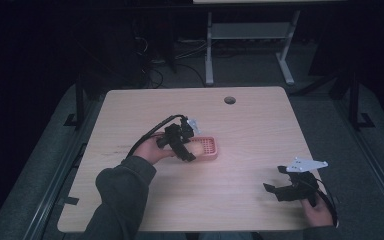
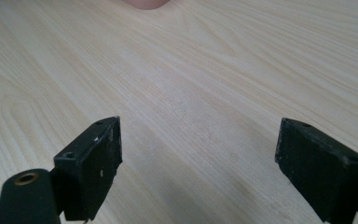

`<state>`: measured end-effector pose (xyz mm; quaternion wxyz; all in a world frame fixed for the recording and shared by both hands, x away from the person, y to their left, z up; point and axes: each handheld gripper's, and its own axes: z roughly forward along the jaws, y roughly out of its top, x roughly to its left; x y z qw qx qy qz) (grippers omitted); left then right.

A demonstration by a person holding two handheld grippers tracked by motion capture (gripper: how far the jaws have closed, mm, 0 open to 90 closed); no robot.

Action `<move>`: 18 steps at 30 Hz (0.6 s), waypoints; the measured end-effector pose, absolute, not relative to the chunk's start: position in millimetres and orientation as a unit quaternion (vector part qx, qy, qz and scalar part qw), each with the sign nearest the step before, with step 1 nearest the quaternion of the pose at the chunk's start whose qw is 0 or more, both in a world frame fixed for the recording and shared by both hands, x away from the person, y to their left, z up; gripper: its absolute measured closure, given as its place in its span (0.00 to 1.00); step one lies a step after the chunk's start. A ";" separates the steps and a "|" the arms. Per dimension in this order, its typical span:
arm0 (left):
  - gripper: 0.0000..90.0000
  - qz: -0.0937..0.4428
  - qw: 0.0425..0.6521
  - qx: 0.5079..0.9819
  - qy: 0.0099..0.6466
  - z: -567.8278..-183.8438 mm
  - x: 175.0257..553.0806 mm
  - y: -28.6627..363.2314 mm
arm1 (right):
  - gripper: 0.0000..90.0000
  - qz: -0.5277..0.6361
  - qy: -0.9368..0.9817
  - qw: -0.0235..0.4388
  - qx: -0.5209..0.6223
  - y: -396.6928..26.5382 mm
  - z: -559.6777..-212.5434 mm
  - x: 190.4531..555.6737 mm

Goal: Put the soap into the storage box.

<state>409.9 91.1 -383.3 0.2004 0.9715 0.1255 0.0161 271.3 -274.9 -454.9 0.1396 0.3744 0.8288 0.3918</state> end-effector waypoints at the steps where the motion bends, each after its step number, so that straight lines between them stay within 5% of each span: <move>1: 0.36 0.015 0.201 0.971 0.125 -382.7 411.3 90.1 | 0.16 0.392 0.829 0.139 0.374 -274.9 -454.9 271.3; 18: 0.36 0.015 0.205 0.971 0.126 -378.1 429.2 72.7 | 0.16 0.393 0.828 0.141 0.374 -275.6 -454.9 271.5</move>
